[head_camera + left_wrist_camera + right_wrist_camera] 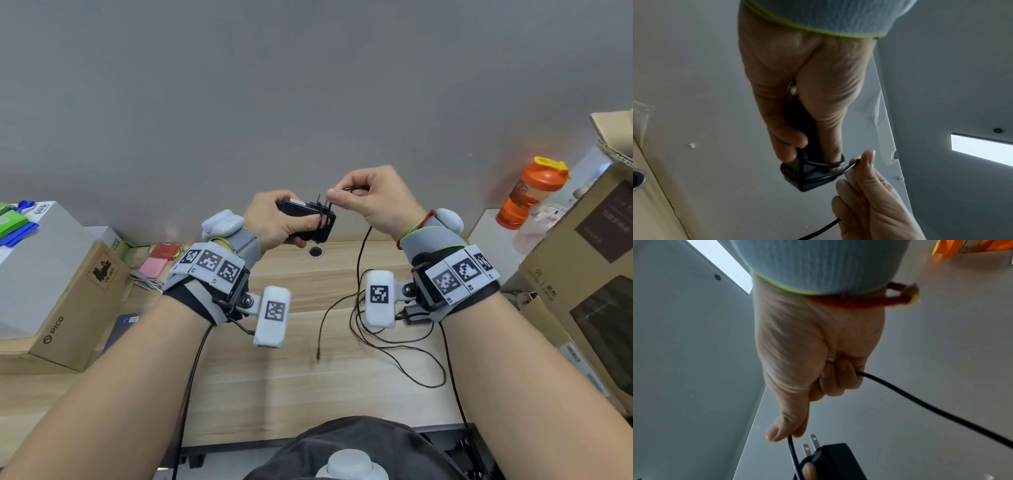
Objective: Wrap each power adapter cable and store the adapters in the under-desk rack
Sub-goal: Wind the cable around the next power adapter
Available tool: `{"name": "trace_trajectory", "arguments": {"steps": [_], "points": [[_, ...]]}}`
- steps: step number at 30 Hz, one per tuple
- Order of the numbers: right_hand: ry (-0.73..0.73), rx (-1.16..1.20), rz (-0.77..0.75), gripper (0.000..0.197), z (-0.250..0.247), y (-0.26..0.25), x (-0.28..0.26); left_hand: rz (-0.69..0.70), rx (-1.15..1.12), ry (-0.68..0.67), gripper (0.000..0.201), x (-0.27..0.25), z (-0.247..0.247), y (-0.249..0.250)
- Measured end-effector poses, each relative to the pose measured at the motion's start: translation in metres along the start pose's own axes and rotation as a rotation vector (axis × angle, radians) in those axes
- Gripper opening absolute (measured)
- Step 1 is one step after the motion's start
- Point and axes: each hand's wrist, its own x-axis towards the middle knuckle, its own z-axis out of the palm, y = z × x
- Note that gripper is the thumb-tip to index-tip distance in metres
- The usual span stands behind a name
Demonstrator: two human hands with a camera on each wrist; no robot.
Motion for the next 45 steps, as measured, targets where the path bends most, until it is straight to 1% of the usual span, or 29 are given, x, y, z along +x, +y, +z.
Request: {"name": "trace_trajectory", "arguments": {"steps": [3,8,12,16,20,23,27,30,32,36,38,40,45], "points": [[0.016,0.020,-0.012,0.017,-0.002,0.000,0.001,-0.007,0.020,-0.031,0.030,-0.002,0.001,0.005],[0.018,0.069,-0.050,0.016,0.002,-0.002,0.003,-0.021,0.046,-0.035,0.031,-0.002,0.005,0.011],[0.051,0.088,-0.047,0.017,0.000,0.004,0.005,-0.027,0.018,-0.070,0.031,-0.005,0.005,0.016],[0.119,0.114,-0.028,0.021,-0.003,0.008,0.005,-0.011,-0.052,-0.126,0.027,-0.009,0.009,0.022],[0.126,0.130,-0.005,0.024,0.001,0.014,0.002,0.007,-0.094,-0.095,0.026,-0.007,0.013,0.022],[0.125,0.158,0.024,0.031,0.007,0.019,0.001,0.012,-0.126,-0.081,0.026,-0.005,0.014,0.021],[0.101,0.195,0.100,0.032,0.017,0.029,0.000,0.023,-0.181,-0.071,0.026,-0.003,0.016,0.021],[0.050,0.156,0.145,0.034,0.023,0.038,-0.003,0.030,-0.265,-0.032,0.027,-0.002,0.019,0.022],[-0.010,0.112,0.144,0.030,0.027,0.040,-0.007,0.031,-0.314,0.020,0.030,0.002,0.019,0.021],[-0.108,0.024,0.079,0.025,0.033,0.040,-0.008,0.003,-0.364,0.137,0.032,0.009,0.014,0.013],[-0.150,0.016,0.077,0.019,0.034,0.036,-0.006,0.002,-0.351,0.193,0.034,0.012,0.011,0.009],[-0.165,-0.038,0.051,0.018,0.033,0.034,-0.003,0.017,-0.321,0.229,0.034,0.015,0.009,0.007],[-0.116,-0.116,0.025,0.015,0.023,0.022,0.000,0.031,-0.165,0.243,0.034,0.017,0.002,0.000]]}}
